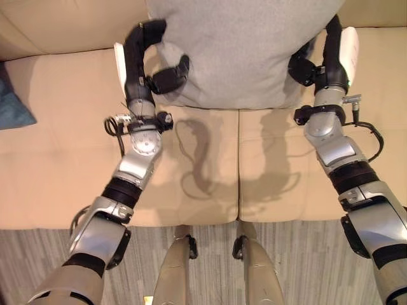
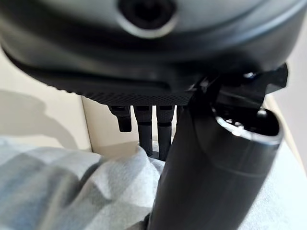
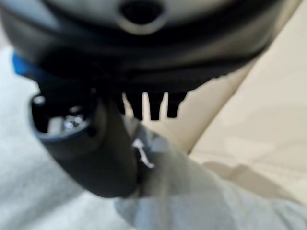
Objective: Pick up all the scattered cushions and arrange them neatly on the sofa.
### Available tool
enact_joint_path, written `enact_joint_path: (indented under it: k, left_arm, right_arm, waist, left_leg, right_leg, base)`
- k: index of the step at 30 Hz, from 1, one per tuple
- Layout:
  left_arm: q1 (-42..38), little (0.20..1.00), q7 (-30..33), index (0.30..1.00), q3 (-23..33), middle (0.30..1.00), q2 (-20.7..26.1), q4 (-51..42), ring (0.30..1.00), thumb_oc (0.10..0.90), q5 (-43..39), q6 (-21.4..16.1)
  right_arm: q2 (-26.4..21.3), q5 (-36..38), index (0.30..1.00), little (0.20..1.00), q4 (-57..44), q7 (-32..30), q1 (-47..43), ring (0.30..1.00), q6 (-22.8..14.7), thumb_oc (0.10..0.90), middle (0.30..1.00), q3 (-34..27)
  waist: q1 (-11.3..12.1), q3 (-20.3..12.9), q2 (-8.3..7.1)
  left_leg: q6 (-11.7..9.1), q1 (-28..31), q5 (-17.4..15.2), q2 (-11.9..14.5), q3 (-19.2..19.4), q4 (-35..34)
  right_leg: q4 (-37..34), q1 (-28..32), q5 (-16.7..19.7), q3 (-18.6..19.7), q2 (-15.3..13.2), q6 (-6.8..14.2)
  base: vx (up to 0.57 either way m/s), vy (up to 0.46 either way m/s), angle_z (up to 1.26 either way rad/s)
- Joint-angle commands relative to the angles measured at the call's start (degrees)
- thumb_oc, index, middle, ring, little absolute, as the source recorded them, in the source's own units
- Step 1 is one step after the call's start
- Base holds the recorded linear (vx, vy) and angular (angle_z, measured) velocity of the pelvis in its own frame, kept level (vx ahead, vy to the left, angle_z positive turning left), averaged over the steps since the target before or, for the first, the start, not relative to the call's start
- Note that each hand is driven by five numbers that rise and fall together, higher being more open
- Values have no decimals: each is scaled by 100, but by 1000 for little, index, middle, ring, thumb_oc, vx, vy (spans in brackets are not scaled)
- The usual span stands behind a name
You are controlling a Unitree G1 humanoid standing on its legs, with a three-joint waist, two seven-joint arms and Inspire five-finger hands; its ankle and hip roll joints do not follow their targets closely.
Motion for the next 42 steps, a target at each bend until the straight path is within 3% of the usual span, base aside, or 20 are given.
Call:
enact_joint_path:
  k: [1,2,5,7,11,16,22,28,31,34,36,38,42]
  left_arm:
    - [61,900,-110,900,-200,900,126,263,900,800,89,-289]
    - [535,900,-282,900,-43,900,183,123,900,800,95,-280]
    - [964,900,-456,900,88,900,257,10,900,800,149,-258]
    - [1724,900,-674,900,392,900,291,-235,900,800,163,-229]
    - [2606,900,-936,900,712,900,276,-486,900,800,158,-189]
    - [4130,900,-1363,900,1398,900,179,-637,900,800,16,-129]
    - [5342,900,-1775,900,1674,900,-68,-57,900,800,228,168]
    - [5853,900,-1994,900,1521,900,-363,1198,900,800,815,492]
    - [5923,900,-1969,900,1479,900,-633,2429,900,800,1220,664]
    - [5850,900,-1879,900,1431,900,-719,2937,900,800,1361,737]
    - [5703,900,-1866,900,1324,900,-741,3136,900,800,1417,754]
    - [5633,900,-1846,900,1327,900,-785,3291,900,800,1385,758]
    - [5559,900,-1848,900,1305,900,-903,3407,900,800,1288,748]
  right_arm:
    - [167,-377,900,900,-76,19,23,900,-512,800,900,77]
    - [24,-430,900,900,-280,125,534,900,-536,800,900,-179]
    - [-75,-462,900,900,-427,229,1059,900,-549,800,900,-434]
    - [-96,-506,900,900,-735,411,2047,900,-588,800,900,-875]
    - [43,-515,900,900,-1032,583,3056,900,-617,800,900,-1340]
    - [244,-455,900,900,-1094,949,4541,900,-627,800,900,-1996]
    - [672,-414,900,900,-710,1360,5582,900,-530,800,900,-2250]
    - [984,-475,900,900,-164,1659,6030,900,-492,800,900,-2101]
    - [1231,-480,900,900,452,1770,6212,900,-517,800,900,-1909]
    - [1300,-480,900,900,930,1753,6171,900,-502,800,900,-1782]
    - [1344,-427,900,900,1308,1725,6040,900,-459,800,900,-1706]
    - [1350,-470,900,900,1524,1713,5940,900,-437,800,900,-1598]
    - [1409,-570,900,900,2003,1753,5792,900,-322,800,900,-1490]
  waist:
    - [-65,-1168,-87]
    - [-73,-1217,-100]
    - [-75,-1270,-114]
    - [-97,-1360,-133]
    - [-116,-1442,-152]
    - [-124,-1498,-221]
    - [-108,-1522,-240]
    - [-92,-1552,-238]
    - [-80,-1569,-253]
    - [-51,-1514,-291]
    - [-46,-1334,-416]
    - [-34,-1285,-474]
    - [-98,-1321,-462]
  left_leg:
    - [-547,639,-574,302,-32,-824]
    - [-557,741,-604,294,-20,-824]
    - [-558,868,-642,291,-12,-824]
    - [-566,1118,-713,282,12,-824]
    - [-556,1425,-805,280,36,-824]
    - [-556,2199,-934,366,103,-824]
    - [-516,3075,-1023,433,199,-824]
    - [-498,3792,-1075,489,327,-824]
    - [-484,4136,-1107,536,365,-824]
    - [-464,4211,-1118,520,356,-590]
    - [-416,4040,-1657,470,288,240]
    - [-351,4052,-1990,266,35,669]
    - [-303,4445,-2328,-71,-422,938]
  right_leg:
    - [-39,-304,-256,-36,21,589]
    - [-39,-198,-274,-47,16,588]
    - [-39,-64,-302,-64,2,582]
    - [-39,220,-362,-101,-10,578]
    - [-39,532,-421,-139,-16,571]
    - [-39,1335,-605,-170,15,537]
    - [-39,2202,-840,-249,118,502]
    - [-39,2939,-1040,-279,269,435]
    - [-39,3307,-1200,-245,391,379]
    - [-39,3419,-1262,-205,378,361]
    - [-39,3411,-1204,-224,267,309]
    - [-39,3380,-1106,-205,202,288]
    - [-39,3281,-895,-137,215,294]
  base:
    - [28,-23,-41]
    - [19,-17,-27]
    - [29,-16,7]
    - [62,-24,15]
    - [67,-15,6]
    - [89,-27,-9]
    - [76,-34,-3]
    - [31,-47,5]
    - [6,-90,0]
    - [-87,-58,1]
    - [-232,-48,6]
    - [-172,25,13]
    - [-116,96,-26]
